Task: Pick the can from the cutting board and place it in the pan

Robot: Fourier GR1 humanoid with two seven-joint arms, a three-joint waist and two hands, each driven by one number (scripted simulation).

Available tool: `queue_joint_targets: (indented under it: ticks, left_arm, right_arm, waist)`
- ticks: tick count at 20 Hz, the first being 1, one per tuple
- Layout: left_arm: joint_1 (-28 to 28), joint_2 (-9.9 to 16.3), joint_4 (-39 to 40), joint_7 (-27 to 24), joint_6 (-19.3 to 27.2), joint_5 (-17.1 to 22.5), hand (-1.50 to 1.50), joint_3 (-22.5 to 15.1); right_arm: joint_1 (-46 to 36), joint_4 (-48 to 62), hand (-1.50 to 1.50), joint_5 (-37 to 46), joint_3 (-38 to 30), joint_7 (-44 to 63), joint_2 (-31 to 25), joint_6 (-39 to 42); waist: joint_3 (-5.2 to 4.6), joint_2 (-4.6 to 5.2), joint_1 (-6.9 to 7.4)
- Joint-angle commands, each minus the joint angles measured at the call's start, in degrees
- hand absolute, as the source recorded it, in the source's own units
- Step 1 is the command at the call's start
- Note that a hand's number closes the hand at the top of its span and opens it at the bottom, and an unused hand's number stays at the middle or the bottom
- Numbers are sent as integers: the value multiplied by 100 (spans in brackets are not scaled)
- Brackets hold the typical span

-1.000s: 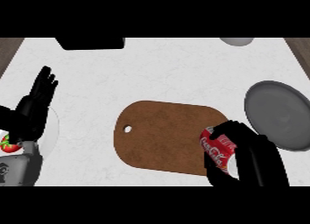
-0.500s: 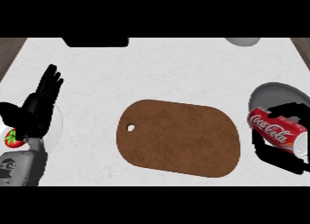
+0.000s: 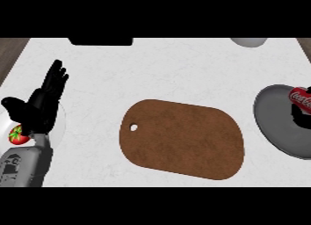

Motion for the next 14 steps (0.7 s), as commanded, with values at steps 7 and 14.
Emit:
queue_joint_targets:
  ticks: [7,14]
  left_arm:
    - [24,-154,-206,155,-37,-61,0,-224]
    - [-15,-109,56,-139,-94,19,0,-48]
  right_arm:
    - [-1864,4378,150,-137,-785,-1751,-803,-1478]
    - [-2056,5845,-150,-828,-1080,-2271,-1068,40]
  waist:
    - [15,48,189]
    - [19,79,160]
